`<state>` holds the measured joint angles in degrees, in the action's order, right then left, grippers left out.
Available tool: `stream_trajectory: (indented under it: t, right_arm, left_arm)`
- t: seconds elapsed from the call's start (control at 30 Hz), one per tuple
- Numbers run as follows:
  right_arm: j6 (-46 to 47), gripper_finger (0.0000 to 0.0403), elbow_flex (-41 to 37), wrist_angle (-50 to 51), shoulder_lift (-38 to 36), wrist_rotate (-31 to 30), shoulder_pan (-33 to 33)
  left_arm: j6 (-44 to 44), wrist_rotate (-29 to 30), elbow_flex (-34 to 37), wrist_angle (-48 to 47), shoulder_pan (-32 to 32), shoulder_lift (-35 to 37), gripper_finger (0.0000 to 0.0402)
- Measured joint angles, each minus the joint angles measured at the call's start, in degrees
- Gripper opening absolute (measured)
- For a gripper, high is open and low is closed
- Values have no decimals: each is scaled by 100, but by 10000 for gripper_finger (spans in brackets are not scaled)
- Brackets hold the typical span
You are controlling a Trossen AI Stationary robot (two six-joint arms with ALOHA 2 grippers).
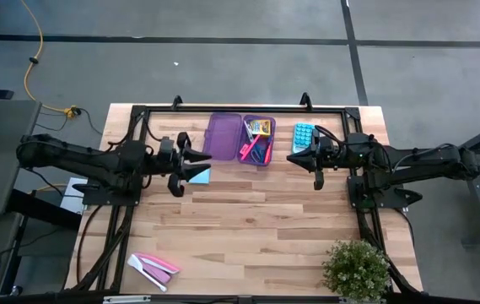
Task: Pack school essentials
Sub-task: Put the blue pencil into the purple supply box
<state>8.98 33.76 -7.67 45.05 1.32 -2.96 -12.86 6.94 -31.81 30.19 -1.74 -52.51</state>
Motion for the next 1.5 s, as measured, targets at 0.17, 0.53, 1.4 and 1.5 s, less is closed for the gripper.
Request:
stream_trajectory:
  t: [0.17, 0.53, 1.4, 1.5]
  right_arm:
    - [-1, 0, 0, -30, 1, 69, 0]
    - [-81, 0, 0, -200, 1, 350, 2]
    - [-389, 0, 0, -489, 0, 586, 2]
    - [-389, 0, 0, -487, 1, 498, 2]
  left_arm:
    - [178, 0, -26, -21, -26, 2, 126]
    - [601, -22, -26, -35, -24, 0, 126]
    - [-423, 697, -31, -89, -32, -2, 126]
    - [-615, 1203, -229, -823, -186, -2, 126]
